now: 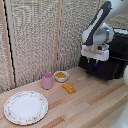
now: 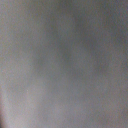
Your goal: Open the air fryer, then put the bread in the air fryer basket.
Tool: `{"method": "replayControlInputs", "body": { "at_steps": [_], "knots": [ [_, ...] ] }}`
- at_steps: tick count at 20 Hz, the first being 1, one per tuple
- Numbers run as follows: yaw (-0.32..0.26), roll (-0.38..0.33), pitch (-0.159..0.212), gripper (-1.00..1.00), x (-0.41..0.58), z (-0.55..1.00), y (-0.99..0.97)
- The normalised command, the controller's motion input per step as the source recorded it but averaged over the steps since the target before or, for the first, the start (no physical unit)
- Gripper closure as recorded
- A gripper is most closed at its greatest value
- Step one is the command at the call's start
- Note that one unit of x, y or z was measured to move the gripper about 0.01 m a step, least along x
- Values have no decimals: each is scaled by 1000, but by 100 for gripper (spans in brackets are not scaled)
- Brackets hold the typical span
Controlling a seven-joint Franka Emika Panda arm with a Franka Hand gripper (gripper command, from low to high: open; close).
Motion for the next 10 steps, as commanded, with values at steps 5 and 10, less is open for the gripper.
{"method": "replayControlInputs", "body": {
  "at_steps": [5, 10],
  "knots": [
    [0, -3, -14, 100, 14, -379, 236],
    [0, 26, 0, 100, 46, -225, 237]
  ]
}}
